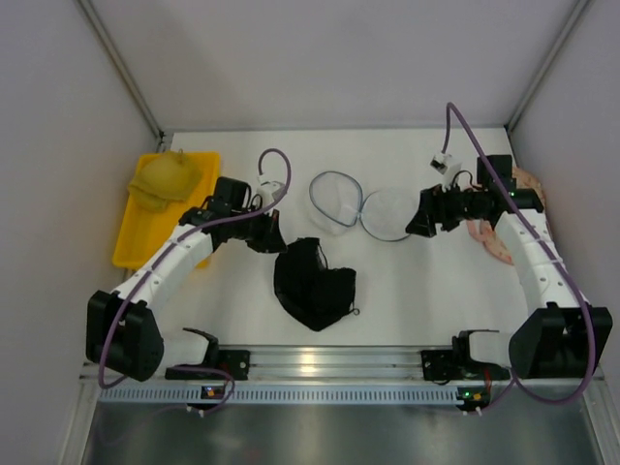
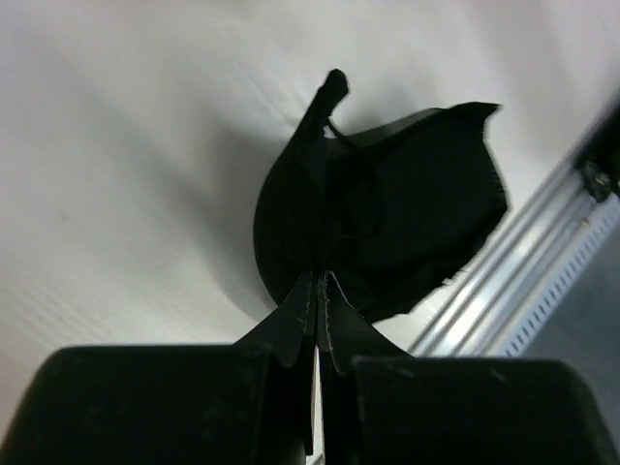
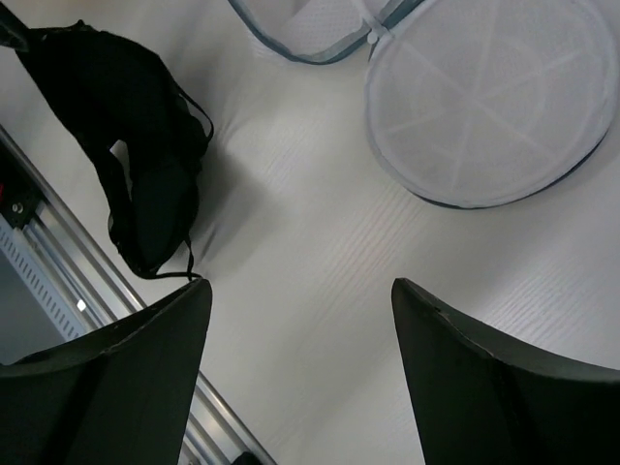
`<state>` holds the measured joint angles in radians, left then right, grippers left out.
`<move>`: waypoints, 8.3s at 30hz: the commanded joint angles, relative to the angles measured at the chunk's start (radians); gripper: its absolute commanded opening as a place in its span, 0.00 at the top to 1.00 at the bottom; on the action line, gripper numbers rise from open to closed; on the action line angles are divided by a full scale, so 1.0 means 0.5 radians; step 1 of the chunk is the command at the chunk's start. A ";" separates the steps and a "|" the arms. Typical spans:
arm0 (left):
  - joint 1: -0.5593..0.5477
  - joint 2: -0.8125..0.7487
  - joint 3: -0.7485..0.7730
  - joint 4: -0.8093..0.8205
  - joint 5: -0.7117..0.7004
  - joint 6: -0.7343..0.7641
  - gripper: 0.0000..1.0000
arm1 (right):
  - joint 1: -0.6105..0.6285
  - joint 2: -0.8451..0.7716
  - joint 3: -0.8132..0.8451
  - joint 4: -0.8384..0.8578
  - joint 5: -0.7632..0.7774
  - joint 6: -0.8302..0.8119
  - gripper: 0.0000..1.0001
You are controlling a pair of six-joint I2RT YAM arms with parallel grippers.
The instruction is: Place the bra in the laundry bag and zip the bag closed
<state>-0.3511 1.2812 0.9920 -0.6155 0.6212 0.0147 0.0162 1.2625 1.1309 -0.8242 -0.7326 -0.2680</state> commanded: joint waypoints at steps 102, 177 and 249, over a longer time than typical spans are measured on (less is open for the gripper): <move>-0.715 0.239 -0.444 -0.030 -0.350 2.358 0.90 | 0.038 -0.270 -0.136 -0.364 -0.023 -0.197 0.16; 0.675 0.757 0.078 0.096 0.172 0.029 0.49 | 0.654 0.172 -1.299 1.838 -0.099 1.622 0.39; -0.727 0.613 -0.177 1.035 -0.138 -0.523 1.00 | 0.817 0.804 -1.185 2.584 -0.142 2.499 0.14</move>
<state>-0.7143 1.5822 0.8738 -0.1547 0.5274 -0.2260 0.4152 1.6451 0.5491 0.3756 -0.8520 0.9066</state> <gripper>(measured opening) 0.014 0.834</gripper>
